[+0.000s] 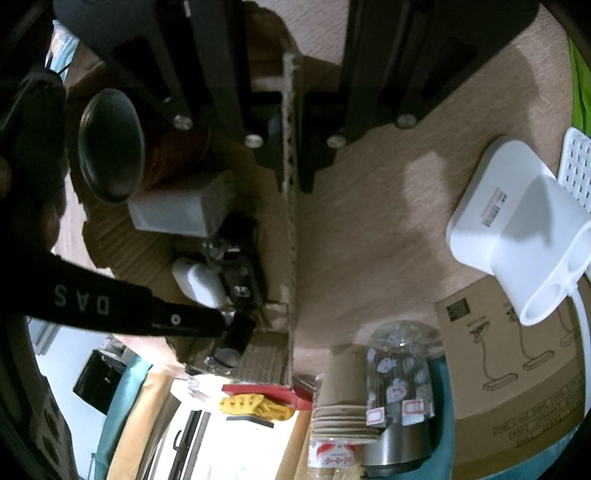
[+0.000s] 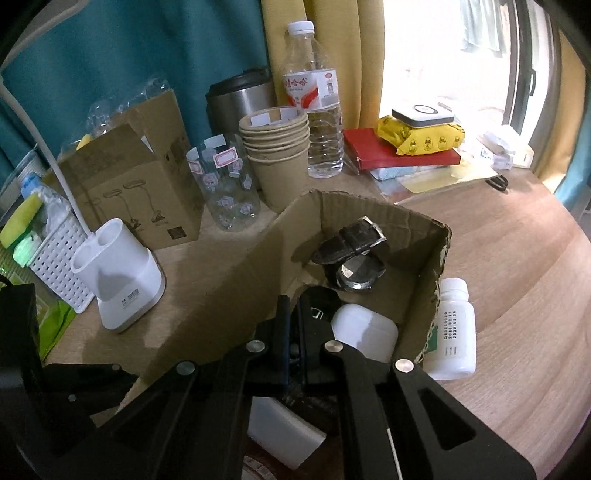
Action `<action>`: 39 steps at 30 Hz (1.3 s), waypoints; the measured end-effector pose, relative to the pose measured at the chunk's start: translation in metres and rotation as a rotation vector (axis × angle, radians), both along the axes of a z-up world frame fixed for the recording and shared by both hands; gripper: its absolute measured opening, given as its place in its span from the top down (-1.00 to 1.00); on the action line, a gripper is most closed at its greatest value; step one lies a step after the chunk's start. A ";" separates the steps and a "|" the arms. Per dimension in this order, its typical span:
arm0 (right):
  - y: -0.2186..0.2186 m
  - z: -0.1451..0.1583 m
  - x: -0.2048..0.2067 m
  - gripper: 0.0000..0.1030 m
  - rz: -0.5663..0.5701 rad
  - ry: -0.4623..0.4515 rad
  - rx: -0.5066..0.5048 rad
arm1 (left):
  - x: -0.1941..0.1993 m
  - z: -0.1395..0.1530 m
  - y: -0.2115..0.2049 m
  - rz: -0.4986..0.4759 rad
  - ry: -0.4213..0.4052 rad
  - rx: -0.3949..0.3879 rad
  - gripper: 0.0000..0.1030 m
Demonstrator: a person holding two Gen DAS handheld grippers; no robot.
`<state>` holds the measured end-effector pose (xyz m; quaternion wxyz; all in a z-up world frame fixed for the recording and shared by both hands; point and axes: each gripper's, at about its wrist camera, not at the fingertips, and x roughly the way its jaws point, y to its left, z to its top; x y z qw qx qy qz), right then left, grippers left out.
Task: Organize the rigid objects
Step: 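Carry the flashlight into the box and open the right gripper, then move the right gripper to the white pill bottle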
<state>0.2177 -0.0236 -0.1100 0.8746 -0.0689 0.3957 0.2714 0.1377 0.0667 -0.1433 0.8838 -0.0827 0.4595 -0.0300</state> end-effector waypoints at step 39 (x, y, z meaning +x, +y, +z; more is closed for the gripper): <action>-0.065 0.042 -0.016 0.00 -0.146 -0.098 0.053 | -0.001 0.001 0.003 -0.001 -0.003 0.005 0.91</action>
